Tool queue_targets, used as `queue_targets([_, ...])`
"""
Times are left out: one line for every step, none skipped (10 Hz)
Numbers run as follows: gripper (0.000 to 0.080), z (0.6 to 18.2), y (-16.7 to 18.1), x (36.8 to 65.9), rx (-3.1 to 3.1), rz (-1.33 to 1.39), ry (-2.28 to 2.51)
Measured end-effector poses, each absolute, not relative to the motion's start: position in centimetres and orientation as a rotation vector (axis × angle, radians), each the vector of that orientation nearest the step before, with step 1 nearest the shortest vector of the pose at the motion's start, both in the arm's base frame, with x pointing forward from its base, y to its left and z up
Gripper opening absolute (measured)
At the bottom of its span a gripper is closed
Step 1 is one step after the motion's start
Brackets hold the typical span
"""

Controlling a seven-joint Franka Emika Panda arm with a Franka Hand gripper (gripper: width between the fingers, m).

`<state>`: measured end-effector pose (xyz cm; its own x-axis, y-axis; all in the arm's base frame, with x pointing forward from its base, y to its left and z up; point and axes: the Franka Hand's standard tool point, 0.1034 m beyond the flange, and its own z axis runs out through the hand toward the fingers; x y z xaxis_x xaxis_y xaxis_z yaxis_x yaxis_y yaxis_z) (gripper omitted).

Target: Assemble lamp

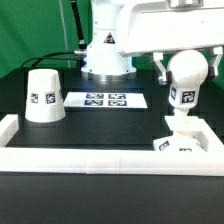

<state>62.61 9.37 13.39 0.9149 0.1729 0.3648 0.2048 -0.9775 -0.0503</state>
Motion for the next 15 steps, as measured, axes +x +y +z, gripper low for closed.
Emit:
queue_targets([0.0577, 13.4, 9.4, 62.6, -2.988, -0.558, -0.294])
queue_targets([0.0577, 13.3, 9.8, 62.5, -2.986, -0.558, -0.295])
queue_targets([0.0577, 13.2, 10.0, 62.5, -2.985, -0.556, -0.301])
queue_targets([0.0577, 13.1, 9.9, 62.5, -2.986, -0.555, -0.301])
queue_targets([0.0577, 13.0, 9.9, 62.5, -2.987, -0.553, -0.301])
queue_targets([0.0577, 12.9, 9.9, 62.4, -2.987, -0.55, -0.301])
queue_targets([0.0577, 12.8, 9.9, 62.4, -2.988, -0.547, -0.301])
queue_targets([0.0577, 12.7, 9.9, 62.4, -2.987, -0.552, -0.303])
queue_targets([0.0577, 12.5, 10.1, 62.4, -2.984, -0.586, -0.305])
queue_targets([0.0577, 12.3, 10.3, 62.2, -2.981, -0.616, -0.311])
queue_targets([0.0577, 12.4, 10.4, 62.1, -2.976, -0.668, -0.312])
queue_targets([0.0577, 12.4, 10.4, 61.9, -2.968, -0.736, -0.312])
queue_targets([0.0577, 12.0, 10.2, 61.4, -2.967, -0.769, -0.308])
queue_targets([0.0577, 11.6, 9.8, 61.1, -2.966, -0.805, -0.304])
queue_targets([0.0577, 11.4, 9.3, 60.9, -2.963, -0.849, -0.294])
